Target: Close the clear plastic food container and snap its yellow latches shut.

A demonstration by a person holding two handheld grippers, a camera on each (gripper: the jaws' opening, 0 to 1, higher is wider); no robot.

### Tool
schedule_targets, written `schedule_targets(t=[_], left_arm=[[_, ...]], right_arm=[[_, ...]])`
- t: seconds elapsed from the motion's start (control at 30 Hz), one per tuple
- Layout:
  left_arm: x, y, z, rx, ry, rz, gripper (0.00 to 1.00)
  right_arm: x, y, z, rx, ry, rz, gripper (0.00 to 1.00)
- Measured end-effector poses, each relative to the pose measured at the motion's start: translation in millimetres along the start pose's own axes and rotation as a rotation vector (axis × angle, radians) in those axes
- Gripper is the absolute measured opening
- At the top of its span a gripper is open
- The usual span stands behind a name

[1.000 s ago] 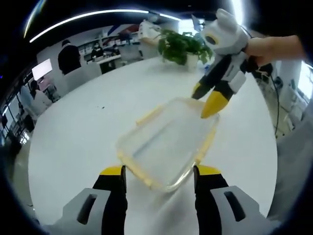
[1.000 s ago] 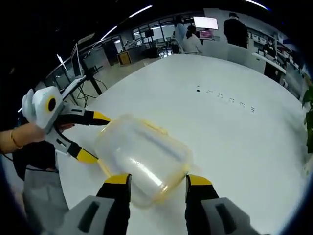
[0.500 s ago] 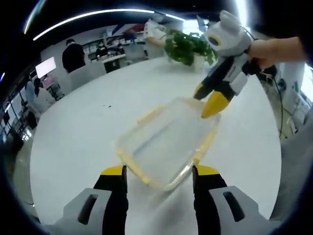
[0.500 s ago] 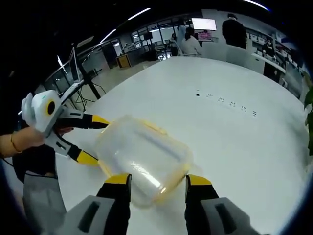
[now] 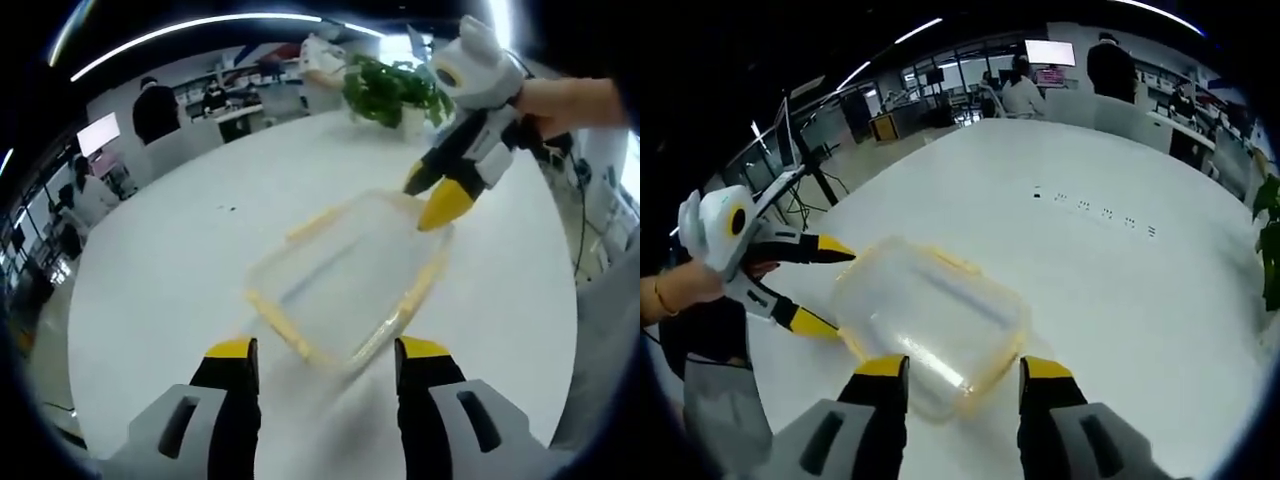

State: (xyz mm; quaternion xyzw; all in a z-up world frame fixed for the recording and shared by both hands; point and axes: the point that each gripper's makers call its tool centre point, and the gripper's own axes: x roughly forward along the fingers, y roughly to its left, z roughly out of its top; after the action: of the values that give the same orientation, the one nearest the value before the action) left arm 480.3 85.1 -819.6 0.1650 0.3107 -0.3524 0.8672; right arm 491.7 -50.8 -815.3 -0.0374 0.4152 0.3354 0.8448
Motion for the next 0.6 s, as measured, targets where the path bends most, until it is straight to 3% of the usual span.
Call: schedule_targets(t=[0.3, 0.47, 0.6], left_arm=[[-16, -3.4, -5.7, -0.066, -0.029, 0.028, 0.54], [-28, -6.4, -11.6, -0.053, -0.027, 0.058, 0.54], [-37, -6.4, -12.9, -0.091, -0.054, 0.073, 0.54]], right_arm=[[-13, 4, 3.1, 0.028, -0.055, -0.012, 0.46], [-22, 8, 2.2, 0.041, -0.089, -0.009, 0.47], [-27, 17, -2.2, 0.01, -0.093, 0.005, 0.49]])
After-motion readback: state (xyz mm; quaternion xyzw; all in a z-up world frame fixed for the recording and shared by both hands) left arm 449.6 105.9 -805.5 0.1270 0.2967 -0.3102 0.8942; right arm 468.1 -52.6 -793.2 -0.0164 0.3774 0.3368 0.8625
